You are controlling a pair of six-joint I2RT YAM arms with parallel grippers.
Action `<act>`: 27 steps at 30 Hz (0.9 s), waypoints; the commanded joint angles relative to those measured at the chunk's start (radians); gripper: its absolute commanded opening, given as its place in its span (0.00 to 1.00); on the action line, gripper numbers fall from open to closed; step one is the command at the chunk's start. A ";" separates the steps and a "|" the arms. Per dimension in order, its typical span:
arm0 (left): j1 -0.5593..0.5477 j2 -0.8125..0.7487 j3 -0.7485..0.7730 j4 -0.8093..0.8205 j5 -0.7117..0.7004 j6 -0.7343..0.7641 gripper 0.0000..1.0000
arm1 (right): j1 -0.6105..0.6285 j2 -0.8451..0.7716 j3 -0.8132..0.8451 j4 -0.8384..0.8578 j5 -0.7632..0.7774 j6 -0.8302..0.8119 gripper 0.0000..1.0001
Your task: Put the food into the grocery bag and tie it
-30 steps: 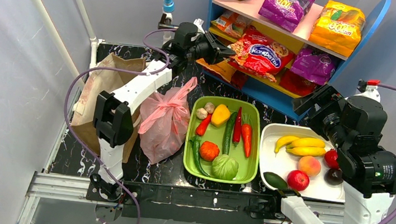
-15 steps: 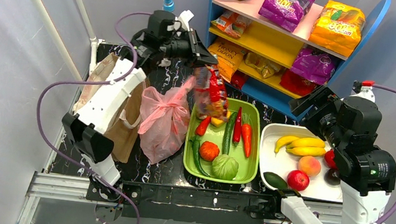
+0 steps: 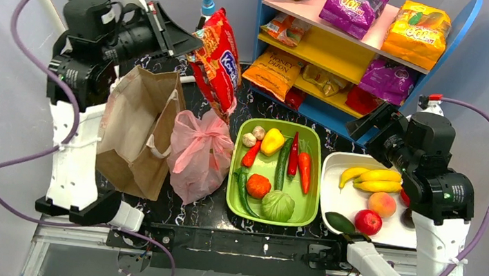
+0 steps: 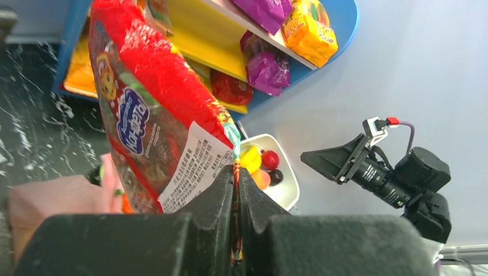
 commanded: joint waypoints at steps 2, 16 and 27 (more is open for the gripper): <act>0.032 -0.101 0.050 0.018 -0.042 0.133 0.00 | -0.004 0.016 -0.011 0.078 -0.047 -0.008 0.90; 0.034 -0.209 0.059 -0.037 -0.512 0.515 0.00 | -0.004 0.060 -0.031 0.121 -0.145 -0.026 0.89; 0.034 -0.297 -0.155 0.142 -0.794 0.593 0.00 | -0.005 0.076 -0.049 0.137 -0.193 -0.020 0.89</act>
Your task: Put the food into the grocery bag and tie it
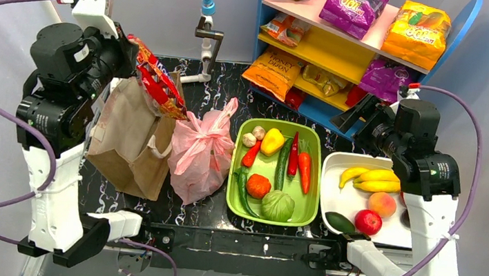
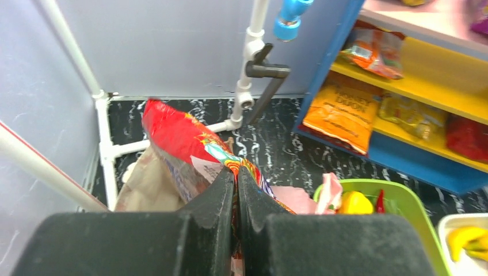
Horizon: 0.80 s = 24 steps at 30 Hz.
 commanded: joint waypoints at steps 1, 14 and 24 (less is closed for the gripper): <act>0.007 -0.055 -0.048 0.248 -0.159 0.057 0.00 | -0.005 0.003 -0.007 0.049 -0.032 -0.014 0.88; 0.007 -0.132 -0.238 0.333 -0.273 0.116 0.00 | -0.004 -0.004 -0.026 0.050 -0.040 -0.016 0.88; 0.007 -0.270 -0.553 0.365 -0.164 -0.052 0.00 | -0.005 -0.018 -0.042 0.039 -0.033 -0.028 0.88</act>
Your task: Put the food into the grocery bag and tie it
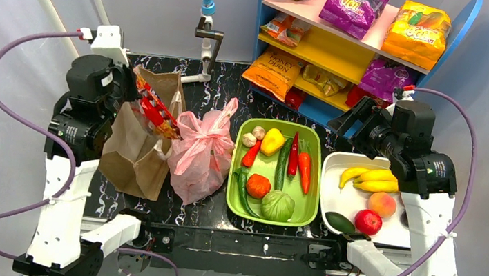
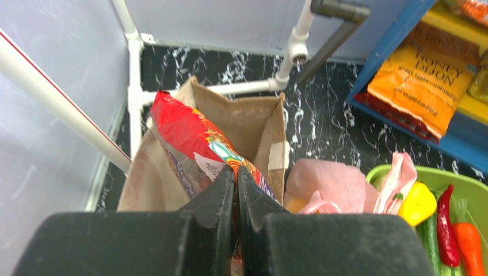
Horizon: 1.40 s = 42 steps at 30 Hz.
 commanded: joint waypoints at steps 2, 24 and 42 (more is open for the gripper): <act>0.002 -0.090 -0.092 0.169 0.056 -0.087 0.00 | -0.005 -0.019 -0.005 0.032 -0.005 -0.026 0.88; 0.005 0.046 -0.131 0.210 0.047 -0.123 0.01 | -0.005 -0.016 -0.021 0.046 -0.010 -0.020 0.88; 0.007 0.073 -0.008 0.157 -0.072 -0.160 0.98 | -0.005 0.012 -0.028 0.077 -0.023 -0.010 0.88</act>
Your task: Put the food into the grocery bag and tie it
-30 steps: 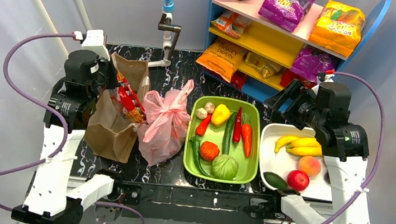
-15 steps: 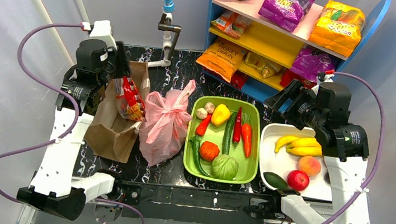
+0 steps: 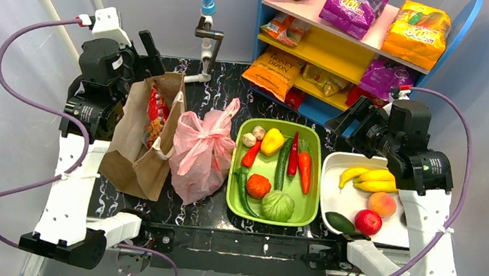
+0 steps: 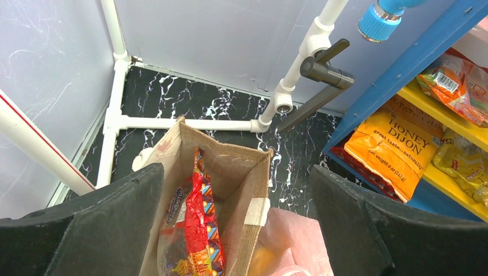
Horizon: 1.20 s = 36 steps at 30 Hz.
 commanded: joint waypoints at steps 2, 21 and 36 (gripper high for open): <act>0.007 -0.028 0.037 -0.031 -0.013 -0.008 0.98 | -0.005 0.016 0.001 0.060 -0.010 -0.008 0.88; -0.083 0.139 -0.171 0.403 0.582 -0.442 0.98 | -0.005 -0.075 0.100 -0.083 0.073 -0.022 0.88; -0.250 0.488 -0.193 0.778 0.456 -0.666 0.98 | -0.005 -0.224 0.104 -0.231 0.201 -0.037 0.90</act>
